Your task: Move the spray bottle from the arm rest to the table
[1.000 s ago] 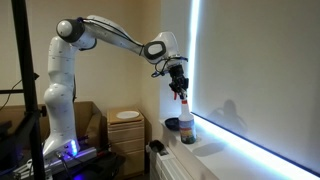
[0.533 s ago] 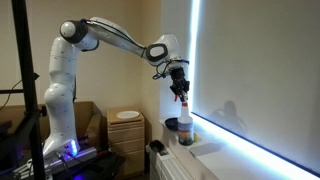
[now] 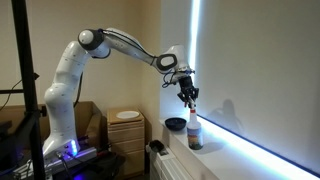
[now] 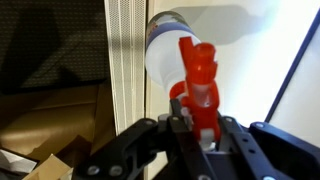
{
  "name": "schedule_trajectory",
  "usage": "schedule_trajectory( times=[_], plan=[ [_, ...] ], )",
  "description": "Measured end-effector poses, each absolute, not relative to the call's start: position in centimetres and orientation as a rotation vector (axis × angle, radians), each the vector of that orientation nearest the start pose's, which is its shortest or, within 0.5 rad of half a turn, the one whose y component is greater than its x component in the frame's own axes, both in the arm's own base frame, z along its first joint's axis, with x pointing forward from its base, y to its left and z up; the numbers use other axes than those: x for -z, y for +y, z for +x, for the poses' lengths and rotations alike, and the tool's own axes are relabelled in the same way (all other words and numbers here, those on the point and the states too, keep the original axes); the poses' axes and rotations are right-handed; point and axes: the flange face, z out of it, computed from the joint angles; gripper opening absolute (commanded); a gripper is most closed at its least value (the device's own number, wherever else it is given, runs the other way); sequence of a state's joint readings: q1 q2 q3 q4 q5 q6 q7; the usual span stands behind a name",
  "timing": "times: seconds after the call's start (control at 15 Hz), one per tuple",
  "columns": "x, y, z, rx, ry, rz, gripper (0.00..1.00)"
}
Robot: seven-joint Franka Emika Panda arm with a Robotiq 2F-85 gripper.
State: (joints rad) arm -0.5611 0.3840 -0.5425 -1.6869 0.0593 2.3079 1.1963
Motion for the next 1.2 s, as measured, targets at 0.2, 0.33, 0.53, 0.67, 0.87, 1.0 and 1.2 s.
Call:
schedule_trajectory(
  times=[0.2,0.33,0.53,0.67,0.87,1.0,1.2],
  plan=[
    [-42.3,-60.8,36.1,0.531,3.012,-1.217,0.07],
    [-41.8,-62.3,36.5,0.546,3.057,-1.149,0.07],
    [-40.8,-64.0,36.9,0.532,3.105,-1.060,0.07],
    [-40.7,-64.9,37.2,0.518,3.102,-1.015,0.07],
    [-40.9,-65.8,37.6,0.467,3.064,-0.960,0.07],
    [-41.3,-65.4,38.7,0.407,3.012,-0.942,0.07],
    [-42.2,-64.0,41.0,0.327,2.960,-0.965,0.07]
  ],
)
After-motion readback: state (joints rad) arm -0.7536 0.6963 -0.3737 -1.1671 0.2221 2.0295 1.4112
